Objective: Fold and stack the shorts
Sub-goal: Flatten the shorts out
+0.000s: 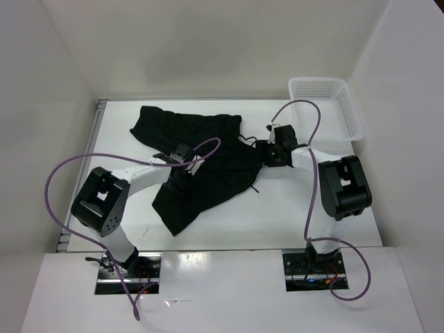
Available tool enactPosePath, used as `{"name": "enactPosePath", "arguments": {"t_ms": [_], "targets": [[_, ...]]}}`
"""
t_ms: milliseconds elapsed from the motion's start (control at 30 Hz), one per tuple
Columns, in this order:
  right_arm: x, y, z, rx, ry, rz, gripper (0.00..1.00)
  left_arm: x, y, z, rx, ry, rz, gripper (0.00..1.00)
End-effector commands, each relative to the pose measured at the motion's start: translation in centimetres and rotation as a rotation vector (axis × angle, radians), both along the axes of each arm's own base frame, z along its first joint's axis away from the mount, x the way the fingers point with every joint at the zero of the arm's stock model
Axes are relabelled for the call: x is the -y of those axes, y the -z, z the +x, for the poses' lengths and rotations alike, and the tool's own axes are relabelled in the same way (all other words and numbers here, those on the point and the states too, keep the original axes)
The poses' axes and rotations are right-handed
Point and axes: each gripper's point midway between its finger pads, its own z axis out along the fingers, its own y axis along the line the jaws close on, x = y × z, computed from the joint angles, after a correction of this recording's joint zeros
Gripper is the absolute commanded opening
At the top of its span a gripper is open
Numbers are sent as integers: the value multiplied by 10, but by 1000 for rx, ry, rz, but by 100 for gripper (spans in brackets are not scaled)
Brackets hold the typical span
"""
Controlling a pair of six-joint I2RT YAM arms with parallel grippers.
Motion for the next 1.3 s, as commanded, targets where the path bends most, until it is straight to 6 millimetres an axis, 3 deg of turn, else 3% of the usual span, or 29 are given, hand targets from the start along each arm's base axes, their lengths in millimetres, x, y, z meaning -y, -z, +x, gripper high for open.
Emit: {"name": "enactPosePath", "arguments": {"t_ms": [0,33,133,167,267,367,500,700,833,1033,1133,1167,1200,1267], "targets": [[-14,-13,23,33,49,84,80,-12,-5,-6,-16,-16,30,46],[-12,-9,26,28,71,82,79,-12,-7,-9,-21,-13,23,50],[-11,-2,29,17,95,82,56,-23,-10,-3,-10,-51,26,51],[-11,-2,30,17,95,82,41,-31,-8,-5,-13,-70,47,51],[-11,0,28,5,104,85,14,-41,-7,-4,-6,-98,57,51],[-9,-3,25,2,103,71,0,-51,-9,-2,-5,-133,56,49],[-4,-6,18,3,93,48,0,-64,-11,-5,-25,-172,55,42],[6,-5,9,22,43,-24,0,-78,-12,-6,-39,-229,33,9],[8,-10,7,47,11,-46,0,-87,-22,9,-6,-274,9,0],[14,-8,-6,44,-18,-82,0,-128,-36,47,81,-423,-17,0],[12,-12,-9,52,-39,-70,0,-109,-40,43,1,-393,-119,6],[11,-17,-8,63,-38,-67,0,-100,-49,42,-2,-376,-169,13],[11,-17,-8,63,-38,-67,0,-80,-53,38,-21,-327,-228,29],[11,-13,-12,56,-51,-67,0,-64,-48,22,-49,-277,-232,38]]}}
